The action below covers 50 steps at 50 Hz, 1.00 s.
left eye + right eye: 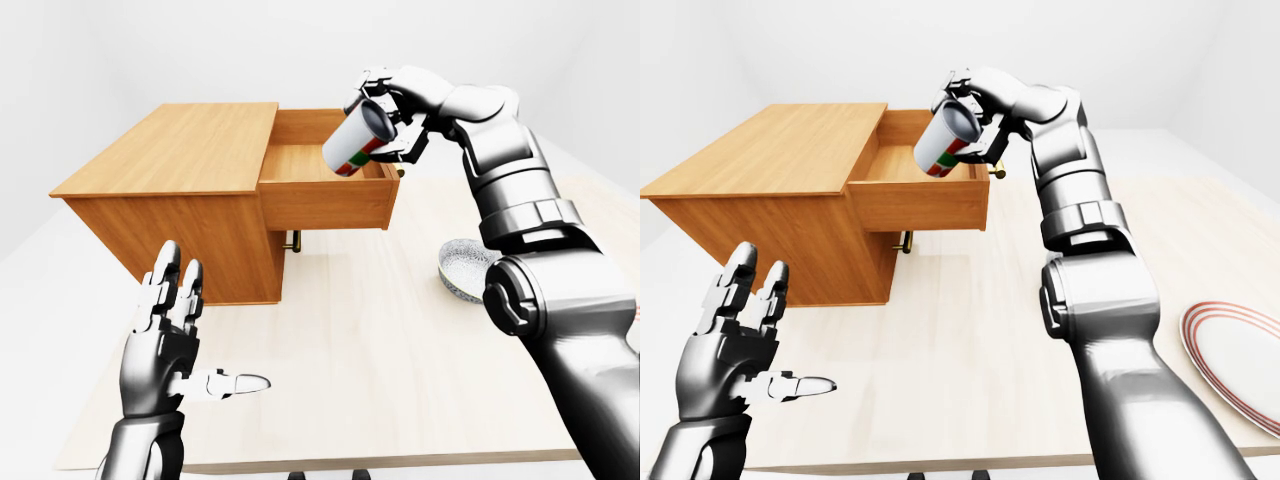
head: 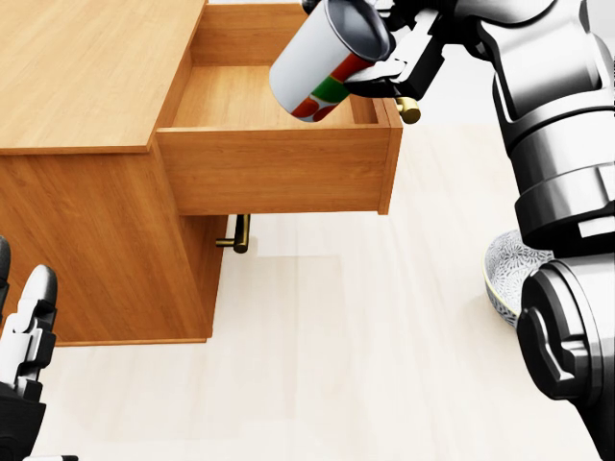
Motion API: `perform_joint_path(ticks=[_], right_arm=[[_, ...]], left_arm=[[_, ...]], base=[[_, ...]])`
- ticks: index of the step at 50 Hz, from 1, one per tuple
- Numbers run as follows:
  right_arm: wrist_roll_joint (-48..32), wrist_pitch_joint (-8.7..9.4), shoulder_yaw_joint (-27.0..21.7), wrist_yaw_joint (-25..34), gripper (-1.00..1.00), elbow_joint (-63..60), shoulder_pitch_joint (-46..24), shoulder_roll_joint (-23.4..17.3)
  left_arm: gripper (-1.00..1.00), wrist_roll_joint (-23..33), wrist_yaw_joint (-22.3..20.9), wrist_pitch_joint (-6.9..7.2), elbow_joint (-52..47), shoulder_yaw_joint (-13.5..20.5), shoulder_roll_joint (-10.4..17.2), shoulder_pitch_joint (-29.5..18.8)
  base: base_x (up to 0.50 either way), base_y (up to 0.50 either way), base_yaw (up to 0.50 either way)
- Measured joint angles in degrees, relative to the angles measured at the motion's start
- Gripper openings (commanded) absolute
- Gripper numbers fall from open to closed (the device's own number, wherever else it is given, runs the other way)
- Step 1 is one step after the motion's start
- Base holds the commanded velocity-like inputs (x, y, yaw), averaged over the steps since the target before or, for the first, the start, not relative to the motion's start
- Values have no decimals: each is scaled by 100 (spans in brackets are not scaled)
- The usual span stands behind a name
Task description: Put the ketchup in the top drawer of the cabinet.
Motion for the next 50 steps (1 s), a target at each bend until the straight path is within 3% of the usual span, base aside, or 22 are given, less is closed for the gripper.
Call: perform_joint_path(ticks=[16, 17, 18, 19, 20, 50], right_arm=[[-2, 0, -2, 0, -100, 17, 84, 17], [-2, 0, -2, 0, -68, 17, 82, 15], [-6, 0, -4, 0, -18, 14, 81, 12], [-12, 0, -3, 0, 69, 11, 81, 10], [-19, 0, -5, 0, 100, 6, 81, 8], [-115, 0, -72, 0, 100, -52, 3, -26]], left_arm=[[100, -15, -7, 0, -21, 15, 2, 1], [100, -16, -8, 0, -23, 16, 2, 1], [100, -17, -8, 0, -26, 17, 1, 1], [100, -16, -9, 0, -27, 17, 1, 1], [100, -15, -10, 0, -28, 17, 0, 1], [100, 15, -3, 0, 17, -5, 5, -18]], base=[[0, 0, 0], [0, 0, 0], [0, 0, 0], [0, 0, 0], [0, 0, 0], [0, 0, 0]])
